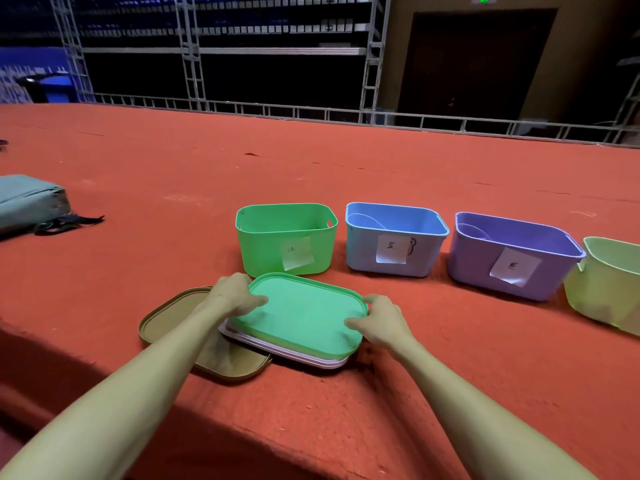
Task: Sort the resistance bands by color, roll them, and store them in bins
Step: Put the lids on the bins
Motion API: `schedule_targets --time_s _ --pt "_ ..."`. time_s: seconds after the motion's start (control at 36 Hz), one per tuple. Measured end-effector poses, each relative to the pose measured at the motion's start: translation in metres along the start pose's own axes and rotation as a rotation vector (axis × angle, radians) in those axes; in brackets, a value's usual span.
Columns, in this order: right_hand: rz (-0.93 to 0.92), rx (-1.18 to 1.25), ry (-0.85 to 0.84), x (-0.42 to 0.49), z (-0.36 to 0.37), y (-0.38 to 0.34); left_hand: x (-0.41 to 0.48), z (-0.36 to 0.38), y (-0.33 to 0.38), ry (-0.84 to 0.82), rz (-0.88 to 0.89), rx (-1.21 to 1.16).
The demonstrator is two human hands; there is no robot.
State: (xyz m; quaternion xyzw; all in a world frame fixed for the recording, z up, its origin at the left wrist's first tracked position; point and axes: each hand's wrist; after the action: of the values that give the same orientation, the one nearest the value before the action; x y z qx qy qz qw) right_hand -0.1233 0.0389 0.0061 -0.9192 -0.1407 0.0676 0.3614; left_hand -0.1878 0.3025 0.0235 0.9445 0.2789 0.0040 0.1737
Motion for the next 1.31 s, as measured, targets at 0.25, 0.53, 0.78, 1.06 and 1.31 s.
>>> schedule_targets --time_s 0.25,0.53,0.78,1.06,1.31 --pt "-0.054 0.028 0.072 -0.012 -0.032 0.003 -0.021 -0.006 0.02 -0.004 0.034 -0.182" --pt "-0.065 0.121 0.172 -0.016 -0.068 0.012 -0.037 -0.016 0.055 -0.032 0.083 -0.432" --pt "-0.188 0.229 0.274 -0.019 -0.097 0.019 -0.044 -0.019 0.081 -0.02 0.213 -0.736" --pt "-0.101 0.405 0.299 -0.012 -0.107 0.035 -0.053 -0.03 0.104 0.089 0.165 -0.951" --pt "-0.142 0.476 0.237 -0.007 -0.129 0.051 -0.057 -0.033 0.082 -0.02 0.287 -0.825"
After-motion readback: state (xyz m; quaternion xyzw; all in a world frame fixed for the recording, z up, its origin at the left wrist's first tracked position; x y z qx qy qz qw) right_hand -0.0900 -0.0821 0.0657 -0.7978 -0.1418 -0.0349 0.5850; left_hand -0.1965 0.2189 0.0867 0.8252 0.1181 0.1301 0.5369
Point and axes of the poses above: each hand's wrist, its own x-axis towards the middle knuckle, its own z-axis out of the palm, y = z × x, and after that the axes turned 1 degree about y, right-handed
